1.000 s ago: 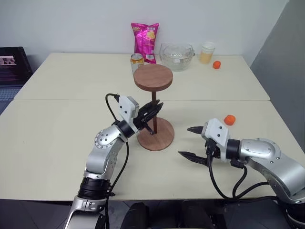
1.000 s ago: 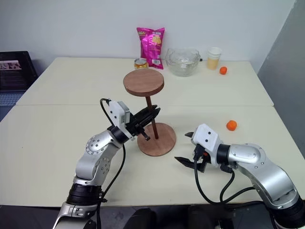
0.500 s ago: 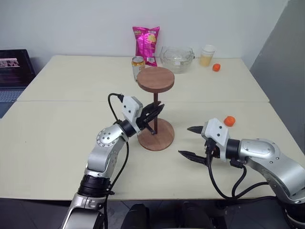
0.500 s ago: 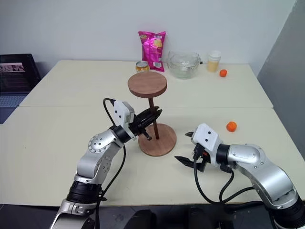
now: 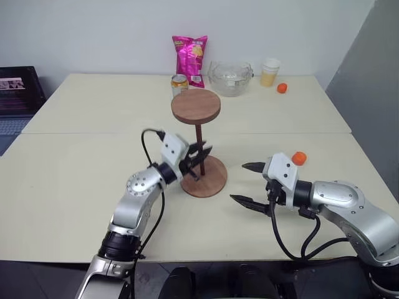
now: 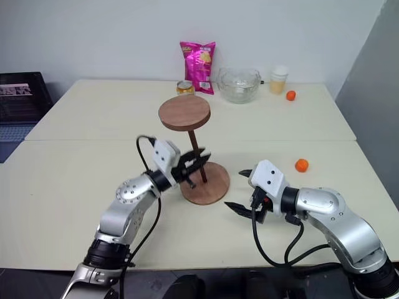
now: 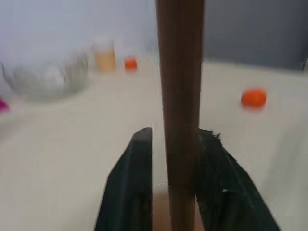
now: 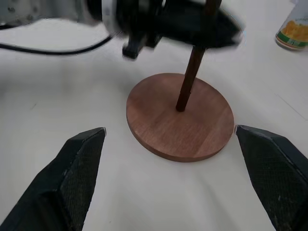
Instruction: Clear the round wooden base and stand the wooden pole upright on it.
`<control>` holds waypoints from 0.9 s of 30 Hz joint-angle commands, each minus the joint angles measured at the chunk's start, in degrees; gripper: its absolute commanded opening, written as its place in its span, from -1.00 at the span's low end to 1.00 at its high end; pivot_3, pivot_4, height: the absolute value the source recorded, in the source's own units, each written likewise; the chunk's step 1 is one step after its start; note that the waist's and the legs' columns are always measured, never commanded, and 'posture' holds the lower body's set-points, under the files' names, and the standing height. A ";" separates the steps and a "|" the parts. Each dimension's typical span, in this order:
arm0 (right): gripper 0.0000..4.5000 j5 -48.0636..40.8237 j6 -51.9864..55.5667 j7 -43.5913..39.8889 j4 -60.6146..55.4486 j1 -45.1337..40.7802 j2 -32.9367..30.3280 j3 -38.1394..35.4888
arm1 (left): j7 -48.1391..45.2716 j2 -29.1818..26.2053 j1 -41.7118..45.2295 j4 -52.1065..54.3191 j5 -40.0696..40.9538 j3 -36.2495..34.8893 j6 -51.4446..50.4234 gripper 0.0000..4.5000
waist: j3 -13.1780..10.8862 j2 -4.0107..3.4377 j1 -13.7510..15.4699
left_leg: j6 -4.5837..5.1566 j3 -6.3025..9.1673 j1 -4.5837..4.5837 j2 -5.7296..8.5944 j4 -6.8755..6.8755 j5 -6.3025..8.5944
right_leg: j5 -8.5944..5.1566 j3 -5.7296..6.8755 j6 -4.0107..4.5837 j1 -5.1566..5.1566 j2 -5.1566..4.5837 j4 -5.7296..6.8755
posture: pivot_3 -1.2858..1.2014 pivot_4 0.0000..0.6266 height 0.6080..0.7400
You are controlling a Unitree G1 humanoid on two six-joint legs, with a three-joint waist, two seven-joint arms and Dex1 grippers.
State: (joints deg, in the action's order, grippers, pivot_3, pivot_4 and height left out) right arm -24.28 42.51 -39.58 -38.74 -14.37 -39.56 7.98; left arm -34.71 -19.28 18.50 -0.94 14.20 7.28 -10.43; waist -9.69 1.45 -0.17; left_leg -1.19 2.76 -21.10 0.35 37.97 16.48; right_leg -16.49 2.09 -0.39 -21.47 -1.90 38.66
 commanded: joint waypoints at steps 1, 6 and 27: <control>1.00 -0.17 -1.50 0.47 -2.25 -0.43 0.12 -1.80 | -0.94 -0.14 1.01 1.82 -0.61 -0.24 1.01 -0.04 | -0.14 0.16 0.15 | -0.01 0.05 -0.12 -0.01 0.01 -0.01 | 0.00 0.05 0.01 -0.10 0.00 0.02 | 0.03 -0.52 1.00; 1.00 -0.07 -1.83 0.52 -2.67 0.64 -0.38 -2.31 | -2.75 -0.49 0.76 3.00 -0.57 -0.09 0.97 0.44 | -0.14 0.16 0.42 | -0.05 0.07 -0.76 0.04 0.13 -0.03 | 0.19 0.08 0.32 -0.64 -0.07 0.04 | 0.03 -0.52 1.00; 1.00 0.22 -14.23 -5.83 5.23 2.96 -2.55 -9.98 | -8.92 -22.70 -12.60 17.15 2.87 -20.27 -4.87 0.99 | -0.33 0.04 0.18 | -0.02 0.05 -0.76 0.00 0.06 -0.01 | 0.17 0.06 0.33 -0.68 -0.06 -0.02 | 0.03 -0.52 1.00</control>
State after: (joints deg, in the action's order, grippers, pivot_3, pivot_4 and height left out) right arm -23.71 32.23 -43.02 -34.61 -11.66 -40.82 1.64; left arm -44.33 -39.65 6.97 14.74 15.49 -7.14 -13.54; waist -10.02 1.49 0.01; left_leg -1.20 2.81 -21.86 0.35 38.02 16.47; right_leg -16.32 2.16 -0.06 -22.16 -1.96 38.64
